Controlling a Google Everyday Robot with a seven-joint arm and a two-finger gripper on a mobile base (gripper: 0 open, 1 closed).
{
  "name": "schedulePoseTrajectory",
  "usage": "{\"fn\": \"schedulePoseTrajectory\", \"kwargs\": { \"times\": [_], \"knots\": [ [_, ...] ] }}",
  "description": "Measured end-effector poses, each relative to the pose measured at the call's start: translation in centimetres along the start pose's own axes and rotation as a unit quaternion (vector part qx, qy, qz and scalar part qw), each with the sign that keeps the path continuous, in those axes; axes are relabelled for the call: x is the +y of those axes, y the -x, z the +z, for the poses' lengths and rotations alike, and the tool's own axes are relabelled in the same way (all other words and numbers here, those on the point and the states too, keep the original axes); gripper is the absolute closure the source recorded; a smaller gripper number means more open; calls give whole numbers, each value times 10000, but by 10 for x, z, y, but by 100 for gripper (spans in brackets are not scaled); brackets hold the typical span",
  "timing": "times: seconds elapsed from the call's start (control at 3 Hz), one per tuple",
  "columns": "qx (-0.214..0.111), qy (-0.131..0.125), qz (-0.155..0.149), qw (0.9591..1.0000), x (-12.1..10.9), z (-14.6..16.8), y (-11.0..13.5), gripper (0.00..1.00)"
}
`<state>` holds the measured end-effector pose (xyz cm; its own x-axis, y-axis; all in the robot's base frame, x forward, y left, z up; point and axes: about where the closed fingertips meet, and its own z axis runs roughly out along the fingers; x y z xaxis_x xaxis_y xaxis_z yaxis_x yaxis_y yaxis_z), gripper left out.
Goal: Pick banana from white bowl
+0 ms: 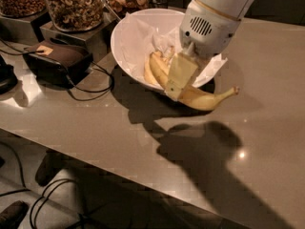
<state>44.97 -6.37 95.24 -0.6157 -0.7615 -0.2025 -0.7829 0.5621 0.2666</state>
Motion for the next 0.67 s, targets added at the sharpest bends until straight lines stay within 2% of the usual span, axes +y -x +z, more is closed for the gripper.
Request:
{"fn": "schedulePoseTrajectory", "kwargs": {
  "times": [0.33, 0.67],
  "knots": [
    [44, 48, 199, 9998, 38, 11, -11, 100],
    [-75, 10, 204, 9998, 35, 13, -4, 100]
  ]
}}
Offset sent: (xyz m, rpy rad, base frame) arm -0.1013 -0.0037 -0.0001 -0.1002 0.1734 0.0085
